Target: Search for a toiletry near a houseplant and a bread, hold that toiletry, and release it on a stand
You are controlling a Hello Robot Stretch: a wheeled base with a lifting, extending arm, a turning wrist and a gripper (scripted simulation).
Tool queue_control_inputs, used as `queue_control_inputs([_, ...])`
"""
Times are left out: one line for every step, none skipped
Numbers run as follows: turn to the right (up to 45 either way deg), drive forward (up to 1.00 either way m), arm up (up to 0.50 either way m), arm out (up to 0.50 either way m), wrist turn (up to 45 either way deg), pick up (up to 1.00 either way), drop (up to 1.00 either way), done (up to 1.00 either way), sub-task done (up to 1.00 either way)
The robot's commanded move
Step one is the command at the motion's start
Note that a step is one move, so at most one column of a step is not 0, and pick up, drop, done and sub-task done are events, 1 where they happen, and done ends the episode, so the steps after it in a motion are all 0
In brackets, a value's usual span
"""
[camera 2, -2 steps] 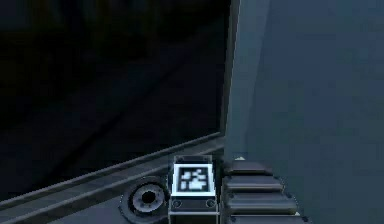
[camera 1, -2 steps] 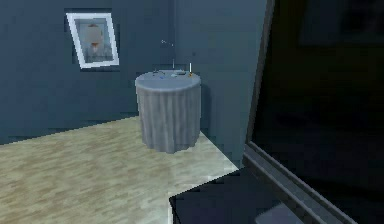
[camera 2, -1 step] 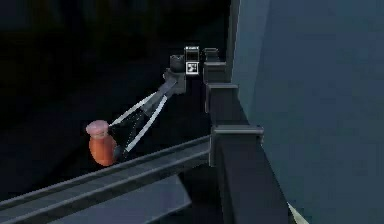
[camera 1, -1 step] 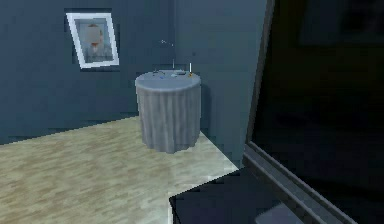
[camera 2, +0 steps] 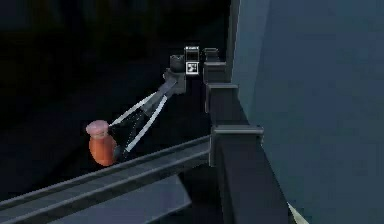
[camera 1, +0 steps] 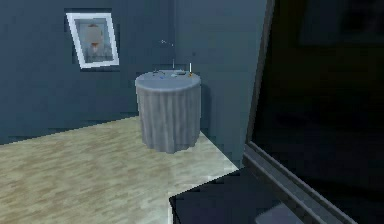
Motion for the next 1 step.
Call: queue_control_inputs([0.0, 0.00, 0.00, 0.00, 39.0, 0.00, 0.00, 0.00, 0.00])
